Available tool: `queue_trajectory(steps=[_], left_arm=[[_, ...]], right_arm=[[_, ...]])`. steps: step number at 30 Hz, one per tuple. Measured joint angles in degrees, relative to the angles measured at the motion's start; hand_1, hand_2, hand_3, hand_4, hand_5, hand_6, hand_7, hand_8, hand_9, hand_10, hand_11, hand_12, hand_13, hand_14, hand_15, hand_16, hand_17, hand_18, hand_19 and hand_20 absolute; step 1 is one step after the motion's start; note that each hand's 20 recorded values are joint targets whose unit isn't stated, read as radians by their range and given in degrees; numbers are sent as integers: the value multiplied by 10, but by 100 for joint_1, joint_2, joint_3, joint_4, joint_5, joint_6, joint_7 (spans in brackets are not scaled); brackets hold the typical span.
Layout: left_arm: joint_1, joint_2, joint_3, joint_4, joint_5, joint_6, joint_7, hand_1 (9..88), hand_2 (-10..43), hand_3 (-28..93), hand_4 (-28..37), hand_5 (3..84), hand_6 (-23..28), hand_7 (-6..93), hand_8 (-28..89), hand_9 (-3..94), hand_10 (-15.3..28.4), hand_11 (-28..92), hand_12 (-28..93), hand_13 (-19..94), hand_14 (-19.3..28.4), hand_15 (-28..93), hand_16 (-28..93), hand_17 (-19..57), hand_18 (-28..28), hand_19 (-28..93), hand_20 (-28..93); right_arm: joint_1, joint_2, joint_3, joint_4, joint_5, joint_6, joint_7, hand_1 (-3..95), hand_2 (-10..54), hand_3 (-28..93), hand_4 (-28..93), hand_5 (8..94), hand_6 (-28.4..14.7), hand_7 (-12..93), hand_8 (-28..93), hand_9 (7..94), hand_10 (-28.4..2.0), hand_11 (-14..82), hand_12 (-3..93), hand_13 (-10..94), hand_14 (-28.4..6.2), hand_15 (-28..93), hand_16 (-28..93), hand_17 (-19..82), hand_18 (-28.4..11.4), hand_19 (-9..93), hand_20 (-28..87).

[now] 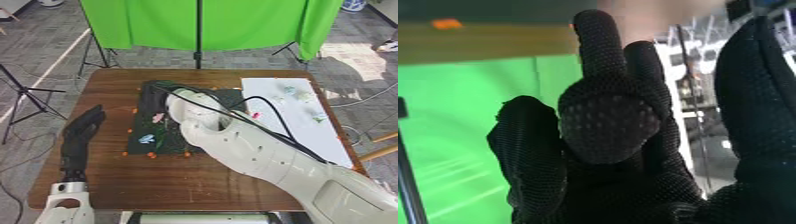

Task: Arrange flowers

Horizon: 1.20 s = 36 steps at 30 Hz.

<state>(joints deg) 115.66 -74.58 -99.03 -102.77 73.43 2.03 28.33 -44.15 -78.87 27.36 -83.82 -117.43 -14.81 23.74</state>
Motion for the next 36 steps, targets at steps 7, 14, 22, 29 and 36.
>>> queue_trajectory(steps=[7,14,22,29,36], left_arm=[[138,-32,-58,19,22,-5,-42,266,-95,606,-170,455,42,121,-43,410,132,175,156,325,177,164,46,84,210,180,213],[213,-48,-86,16,33,-23,-69,268,-95,607,-169,457,44,121,-43,412,132,175,155,326,177,163,45,84,210,181,213],[250,-83,-131,14,57,-88,-85,272,-95,612,-165,459,44,122,-43,413,132,177,155,327,177,165,45,83,208,178,212],[302,-109,-166,1,78,-122,-92,272,-95,614,-163,461,44,124,-44,415,132,178,154,328,177,165,44,84,205,176,213],[308,-111,-167,1,87,-138,-86,273,-95,616,-162,463,44,125,-45,417,132,179,154,329,176,165,44,86,202,174,214]], right_arm=[[-53,753,682,-1288,791,115,7,337,-95,621,-140,587,18,143,-86,776,-141,133,196,937,-21,563,347,630,-161,932,617],[-651,2073,1910,-2826,773,1645,37,338,-95,617,-143,599,15,142,-86,800,-138,141,197,937,-20,567,344,630,-160,932,619],[-2095,3590,4042,-3747,315,873,767,331,-95,601,-143,589,11,130,-84,852,-130,178,215,937,-20,569,343,630,-165,932,624],[-3481,4322,5253,-3167,318,653,1164,333,-95,601,-137,598,12,137,-84,857,-128,184,218,937,-20,576,338,629,-170,932,626],[-4302,4379,5527,-2647,314,632,1400,343,-95,610,-137,601,13,141,-87,856,-127,185,220,937,-19,578,335,631,-170,932,624]])
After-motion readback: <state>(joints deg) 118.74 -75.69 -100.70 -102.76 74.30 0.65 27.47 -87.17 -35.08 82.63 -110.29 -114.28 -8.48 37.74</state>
